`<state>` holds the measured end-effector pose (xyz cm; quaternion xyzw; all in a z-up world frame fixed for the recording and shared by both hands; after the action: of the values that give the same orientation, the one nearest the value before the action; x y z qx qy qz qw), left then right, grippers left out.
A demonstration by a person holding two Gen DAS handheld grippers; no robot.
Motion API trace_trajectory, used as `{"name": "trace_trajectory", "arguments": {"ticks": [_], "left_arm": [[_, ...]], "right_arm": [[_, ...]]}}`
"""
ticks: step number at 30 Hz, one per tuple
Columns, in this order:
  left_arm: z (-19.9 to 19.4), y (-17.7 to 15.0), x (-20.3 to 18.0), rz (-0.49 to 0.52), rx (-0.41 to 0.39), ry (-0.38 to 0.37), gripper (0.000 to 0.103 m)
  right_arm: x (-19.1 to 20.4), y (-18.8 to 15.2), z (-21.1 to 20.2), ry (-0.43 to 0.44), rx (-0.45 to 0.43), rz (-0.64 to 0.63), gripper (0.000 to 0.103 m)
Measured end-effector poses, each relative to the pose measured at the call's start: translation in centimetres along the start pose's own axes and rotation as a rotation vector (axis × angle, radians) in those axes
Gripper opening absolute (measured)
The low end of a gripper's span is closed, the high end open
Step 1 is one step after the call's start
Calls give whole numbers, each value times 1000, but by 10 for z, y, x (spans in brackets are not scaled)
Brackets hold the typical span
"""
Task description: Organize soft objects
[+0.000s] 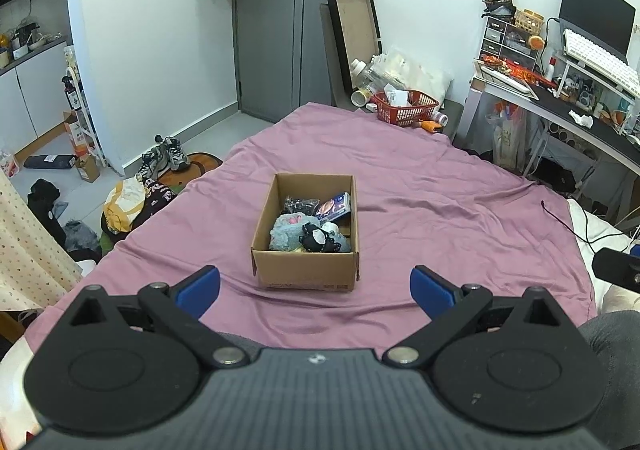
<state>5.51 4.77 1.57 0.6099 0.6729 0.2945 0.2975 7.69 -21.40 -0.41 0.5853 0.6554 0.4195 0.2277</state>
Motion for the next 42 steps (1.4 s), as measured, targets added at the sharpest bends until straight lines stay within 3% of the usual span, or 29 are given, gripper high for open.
{"name": "trace_trajectory", "arguments": {"ticks": [42], "left_arm": [[-1,-1,-6,8,-8,-15,101]], "right_arm": [[-2,-3,1,-3,13,8,103]]}}
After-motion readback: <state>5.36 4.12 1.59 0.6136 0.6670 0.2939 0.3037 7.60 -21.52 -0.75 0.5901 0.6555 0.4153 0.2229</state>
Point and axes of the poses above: each gripper's, at about its wrist camera, not at the fingertips, and z roughly the way its jaws point, x to its left, y to its top, the point moved 3 cm from there along z, roughly the way its jaws point, and after that the axes turned 2 degrees about -x, right-handed, at the moved point
